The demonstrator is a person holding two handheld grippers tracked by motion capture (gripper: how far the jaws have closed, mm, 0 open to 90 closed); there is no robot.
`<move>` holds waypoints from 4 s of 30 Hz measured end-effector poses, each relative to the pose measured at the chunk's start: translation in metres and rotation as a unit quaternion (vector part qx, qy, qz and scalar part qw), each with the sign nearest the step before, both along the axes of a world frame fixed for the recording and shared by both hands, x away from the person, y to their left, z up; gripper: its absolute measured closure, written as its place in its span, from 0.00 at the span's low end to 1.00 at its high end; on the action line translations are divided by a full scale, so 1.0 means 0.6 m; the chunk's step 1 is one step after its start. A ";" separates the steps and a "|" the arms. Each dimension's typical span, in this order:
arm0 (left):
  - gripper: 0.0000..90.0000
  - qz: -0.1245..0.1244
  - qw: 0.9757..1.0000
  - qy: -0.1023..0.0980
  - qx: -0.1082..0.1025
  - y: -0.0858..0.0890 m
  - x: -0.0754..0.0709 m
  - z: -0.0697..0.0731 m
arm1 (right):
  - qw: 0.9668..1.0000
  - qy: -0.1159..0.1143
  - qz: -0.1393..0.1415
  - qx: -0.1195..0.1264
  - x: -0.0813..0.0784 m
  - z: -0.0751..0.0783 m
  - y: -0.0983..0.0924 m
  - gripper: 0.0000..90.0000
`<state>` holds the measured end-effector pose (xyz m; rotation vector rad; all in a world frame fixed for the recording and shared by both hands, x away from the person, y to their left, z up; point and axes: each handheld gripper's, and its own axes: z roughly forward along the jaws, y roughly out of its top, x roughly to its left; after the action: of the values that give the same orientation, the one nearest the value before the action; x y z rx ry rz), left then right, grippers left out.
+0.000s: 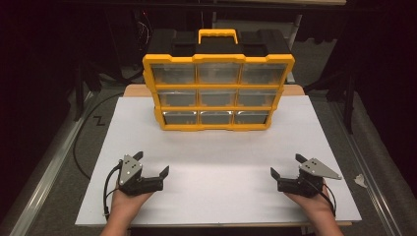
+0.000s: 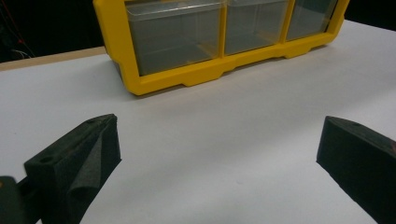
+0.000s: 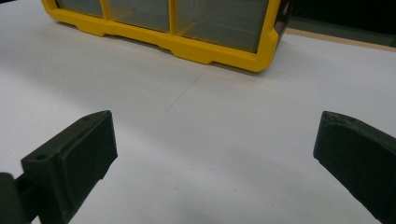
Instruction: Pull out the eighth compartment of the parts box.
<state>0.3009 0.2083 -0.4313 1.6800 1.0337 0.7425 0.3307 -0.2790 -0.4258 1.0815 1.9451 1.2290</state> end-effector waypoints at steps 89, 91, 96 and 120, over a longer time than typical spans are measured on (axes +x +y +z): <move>0.02 -0.010 1.000 -0.002 -0.008 0.001 0.003 -0.001 | 0.987 -0.016 -0.004 -0.162 0.096 -0.013 0.084 0.01; 0.02 -0.009 1.000 -0.002 -0.010 0.001 0.003 -0.001 | 0.985 -0.016 -0.002 -0.172 0.096 -0.014 0.085 0.01; 0.02 -0.008 1.000 -0.001 -0.009 0.001 0.003 -0.001 | 0.981 -0.023 0.002 -0.195 0.094 -0.014 0.088 0.01; 0.02 -0.005 1.000 -0.005 -0.012 0.004 0.003 -0.001 | 0.936 -0.081 0.036 -0.340 0.071 -0.006 0.119 0.01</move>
<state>0.3025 0.2109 -0.4316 1.6591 1.0223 0.7292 0.3733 -0.2075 -0.4293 0.5336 2.0513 0.5610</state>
